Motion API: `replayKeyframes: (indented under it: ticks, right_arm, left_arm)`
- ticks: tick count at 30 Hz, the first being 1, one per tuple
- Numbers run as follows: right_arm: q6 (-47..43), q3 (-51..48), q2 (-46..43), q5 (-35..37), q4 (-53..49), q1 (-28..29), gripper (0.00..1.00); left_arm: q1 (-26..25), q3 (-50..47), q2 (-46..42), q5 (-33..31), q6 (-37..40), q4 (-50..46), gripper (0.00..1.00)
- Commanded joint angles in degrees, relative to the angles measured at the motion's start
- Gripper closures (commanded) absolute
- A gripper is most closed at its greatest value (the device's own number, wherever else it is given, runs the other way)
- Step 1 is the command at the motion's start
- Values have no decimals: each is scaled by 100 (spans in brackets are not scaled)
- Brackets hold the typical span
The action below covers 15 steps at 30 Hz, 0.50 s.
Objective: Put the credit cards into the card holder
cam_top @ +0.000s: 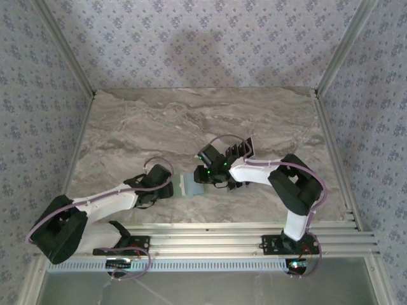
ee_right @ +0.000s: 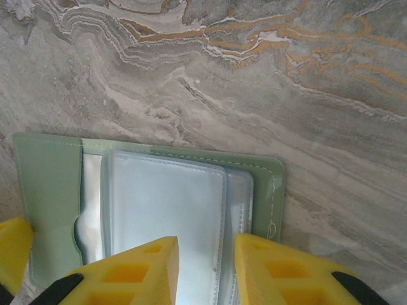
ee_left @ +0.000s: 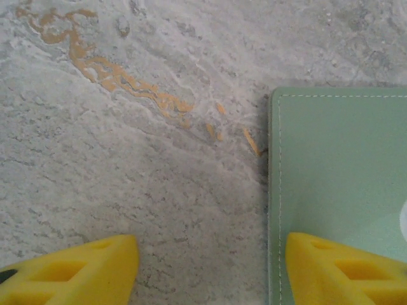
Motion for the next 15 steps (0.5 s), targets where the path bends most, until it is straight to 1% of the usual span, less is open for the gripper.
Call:
replayKeyframes:
  ticks: [1,15]
  right_arm:
    - [-106,77,108,-118,-77,-9,69]
    - [-178,340,299,-328,-101,78,69]
  left_arm:
    - [-36,-44,246,4,50,319,37]
    - [-43,-106,443,77,155,694,38]
